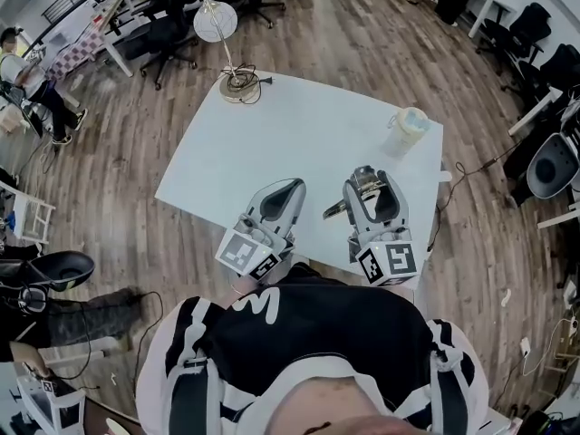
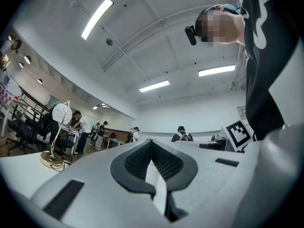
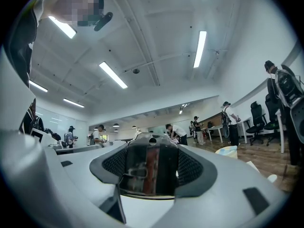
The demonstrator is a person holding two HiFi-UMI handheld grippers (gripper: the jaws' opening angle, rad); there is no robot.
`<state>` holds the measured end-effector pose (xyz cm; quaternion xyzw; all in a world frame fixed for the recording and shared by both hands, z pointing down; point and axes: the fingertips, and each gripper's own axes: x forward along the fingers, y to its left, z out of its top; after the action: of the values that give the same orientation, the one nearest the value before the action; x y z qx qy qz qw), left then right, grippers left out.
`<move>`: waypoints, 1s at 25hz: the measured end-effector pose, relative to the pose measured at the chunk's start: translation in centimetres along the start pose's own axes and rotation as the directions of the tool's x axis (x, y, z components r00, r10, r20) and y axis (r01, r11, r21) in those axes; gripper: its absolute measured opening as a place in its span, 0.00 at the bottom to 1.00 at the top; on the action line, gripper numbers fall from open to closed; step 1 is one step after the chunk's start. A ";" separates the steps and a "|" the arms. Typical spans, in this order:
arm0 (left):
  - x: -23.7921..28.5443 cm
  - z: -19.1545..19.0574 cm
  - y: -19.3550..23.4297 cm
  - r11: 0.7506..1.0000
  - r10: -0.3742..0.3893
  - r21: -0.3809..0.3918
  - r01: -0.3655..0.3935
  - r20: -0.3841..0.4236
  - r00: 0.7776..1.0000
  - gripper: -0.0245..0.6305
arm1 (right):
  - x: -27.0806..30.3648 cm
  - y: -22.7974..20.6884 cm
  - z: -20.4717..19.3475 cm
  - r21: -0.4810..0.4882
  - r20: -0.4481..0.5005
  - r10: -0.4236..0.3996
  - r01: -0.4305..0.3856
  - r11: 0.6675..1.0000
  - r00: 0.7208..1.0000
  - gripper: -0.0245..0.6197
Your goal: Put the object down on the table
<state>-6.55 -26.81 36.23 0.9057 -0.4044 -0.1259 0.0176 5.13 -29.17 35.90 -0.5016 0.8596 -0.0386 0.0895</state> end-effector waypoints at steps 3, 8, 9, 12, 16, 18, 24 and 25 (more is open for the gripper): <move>1.3 0.0 2.3 1.000 -0.017 0.000 0.017 -0.007 1.000 0.04 | 2.6 -0.2 -0.1 -0.003 0.006 -0.009 0.009 1.000 1.000 0.50; 3.3 -0.1 5.7 0.999 -0.039 -0.008 0.039 -0.022 0.999 0.04 | 6.2 -0.6 -0.6 0.008 0.005 -0.025 0.025 1.000 1.000 0.50; 3.5 -0.2 6.0 0.999 -0.046 -0.010 0.045 -0.025 0.999 0.04 | 6.7 -0.6 -0.7 0.009 0.005 -0.029 0.029 1.000 1.000 0.50; 4.4 -0.2 6.8 0.998 -0.061 -0.015 0.061 -0.027 0.998 0.04 | 7.7 -0.8 -1.0 0.013 -0.005 -0.036 0.036 0.999 0.999 0.50; 5.1 -0.8 7.3 0.998 -0.051 -0.040 0.050 -0.030 0.998 0.04 | 7.8 -1.2 -1.5 0.014 -0.034 -0.040 0.041 0.999 0.999 0.50; 5.4 -0.9 7.6 0.998 -0.044 -0.044 0.043 -0.026 0.999 0.04 | 8.1 -1.6 -1.5 0.010 -0.041 -0.042 0.043 0.999 0.998 0.50; 5.0 -0.6 8.2 0.998 0.002 -0.059 -0.003 -0.021 1.000 0.04 | 8.4 -2.6 -1.4 -0.016 -0.066 -0.038 0.037 0.999 0.997 0.50; 5.1 -0.5 8.6 0.998 0.007 -0.055 -0.008 -0.017 1.000 0.04 | 8.8 -2.7 -1.3 -0.025 -0.066 -0.034 0.032 0.999 0.997 0.50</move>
<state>-9.42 -36.34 36.78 0.9043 -0.4042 -0.1291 0.0463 2.97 -38.23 36.62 -0.5153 0.8540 -0.0462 0.0542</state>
